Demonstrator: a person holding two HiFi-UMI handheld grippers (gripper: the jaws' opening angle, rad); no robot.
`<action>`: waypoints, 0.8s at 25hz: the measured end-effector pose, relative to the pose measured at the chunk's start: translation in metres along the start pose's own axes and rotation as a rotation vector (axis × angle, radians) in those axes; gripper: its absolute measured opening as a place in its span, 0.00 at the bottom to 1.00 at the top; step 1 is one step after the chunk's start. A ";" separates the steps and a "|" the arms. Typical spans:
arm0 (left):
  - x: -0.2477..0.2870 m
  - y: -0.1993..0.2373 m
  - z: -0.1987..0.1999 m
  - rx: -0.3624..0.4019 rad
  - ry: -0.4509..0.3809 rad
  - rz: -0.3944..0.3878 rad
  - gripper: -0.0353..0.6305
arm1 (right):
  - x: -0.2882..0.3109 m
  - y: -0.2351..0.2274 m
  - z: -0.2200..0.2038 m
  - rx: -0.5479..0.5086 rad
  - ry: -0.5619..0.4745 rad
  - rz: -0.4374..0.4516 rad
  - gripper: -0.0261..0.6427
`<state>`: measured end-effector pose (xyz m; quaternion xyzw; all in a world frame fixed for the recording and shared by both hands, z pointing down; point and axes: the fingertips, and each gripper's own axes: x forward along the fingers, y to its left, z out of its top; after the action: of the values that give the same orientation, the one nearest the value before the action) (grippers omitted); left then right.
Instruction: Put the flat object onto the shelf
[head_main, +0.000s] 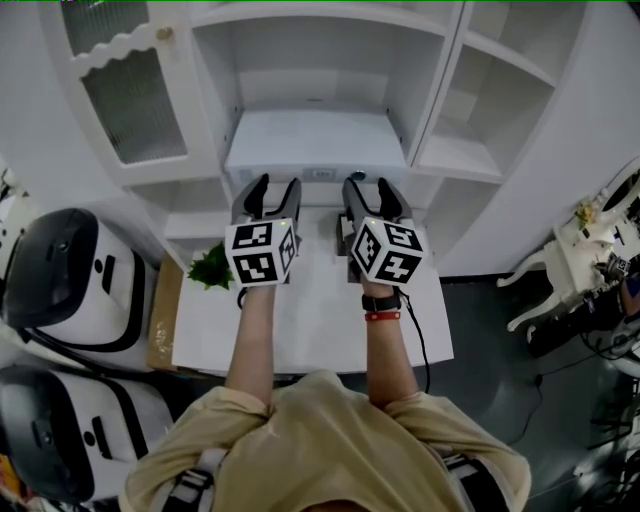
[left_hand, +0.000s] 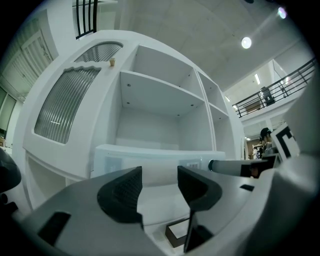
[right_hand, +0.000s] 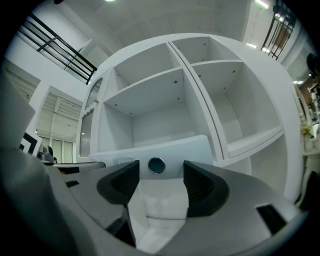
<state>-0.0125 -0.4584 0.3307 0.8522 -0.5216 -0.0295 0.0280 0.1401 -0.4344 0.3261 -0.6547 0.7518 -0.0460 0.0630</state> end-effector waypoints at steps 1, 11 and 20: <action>0.002 0.001 0.000 0.000 0.001 -0.003 0.41 | 0.002 0.000 0.000 0.000 -0.001 -0.003 0.47; 0.020 0.008 0.001 0.003 0.012 -0.022 0.41 | 0.022 -0.005 0.001 0.014 -0.005 -0.022 0.44; 0.041 0.015 0.000 0.020 0.020 -0.024 0.41 | 0.043 -0.010 0.001 0.009 -0.002 -0.023 0.43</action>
<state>-0.0076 -0.5018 0.3314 0.8589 -0.5113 -0.0160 0.0242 0.1440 -0.4787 0.3256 -0.6632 0.7438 -0.0496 0.0661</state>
